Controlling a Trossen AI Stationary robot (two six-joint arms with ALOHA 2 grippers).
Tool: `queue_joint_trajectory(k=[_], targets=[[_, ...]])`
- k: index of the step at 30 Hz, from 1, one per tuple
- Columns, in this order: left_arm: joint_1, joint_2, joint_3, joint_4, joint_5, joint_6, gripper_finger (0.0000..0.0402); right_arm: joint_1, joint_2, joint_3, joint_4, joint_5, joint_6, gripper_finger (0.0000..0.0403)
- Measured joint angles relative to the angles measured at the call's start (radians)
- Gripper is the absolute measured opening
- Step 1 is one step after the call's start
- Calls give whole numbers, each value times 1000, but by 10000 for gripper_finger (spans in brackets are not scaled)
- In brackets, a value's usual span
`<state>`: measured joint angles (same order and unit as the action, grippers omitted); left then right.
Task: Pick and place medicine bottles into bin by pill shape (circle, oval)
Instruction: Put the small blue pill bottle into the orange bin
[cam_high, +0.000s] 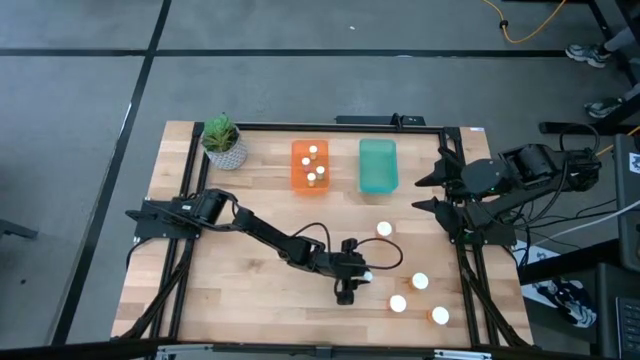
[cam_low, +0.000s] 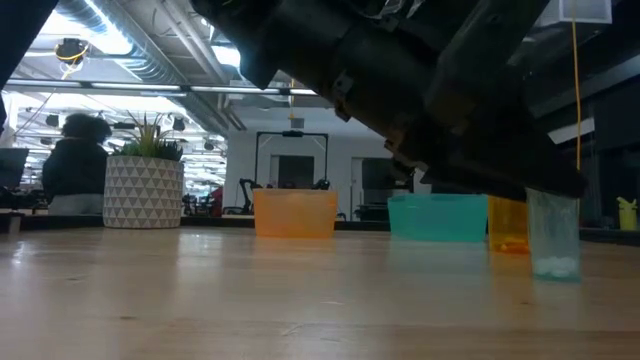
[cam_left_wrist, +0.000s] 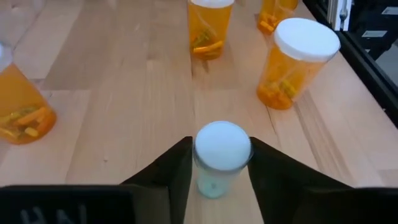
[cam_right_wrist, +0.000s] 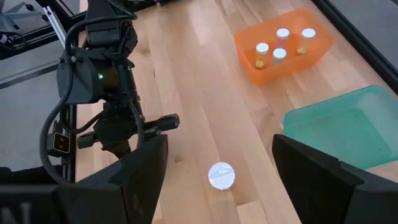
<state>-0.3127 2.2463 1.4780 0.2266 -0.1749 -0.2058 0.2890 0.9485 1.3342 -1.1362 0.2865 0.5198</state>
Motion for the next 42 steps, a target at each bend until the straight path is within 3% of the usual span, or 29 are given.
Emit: queue_joint_trajectory(k=[6, 10, 20, 29, 35, 42], targets=[[-1, -16, -2, 24, 0, 19, 107, 0, 0, 0, 0, 0, 2, 289], [4, -99, -2, -30, 0, 83, 104, 0, 0, 0, -16, 0, 26, 289], [48, -430, -1, -536, -156, 286, 103, 0, 0, -2, -52, 2, 51, 289], [248, -634, -22, -914, -116, 363, 102, 0, 0, -2, -61, 130, 25, 289], [456, -773, -181, -882, 50, 432, 102, 0, 0, -2, -64, 192, 26, 289], [614, -863, -506, -536, 196, 445, 102, -1, 0, -2, -64, 237, 29, 289]])
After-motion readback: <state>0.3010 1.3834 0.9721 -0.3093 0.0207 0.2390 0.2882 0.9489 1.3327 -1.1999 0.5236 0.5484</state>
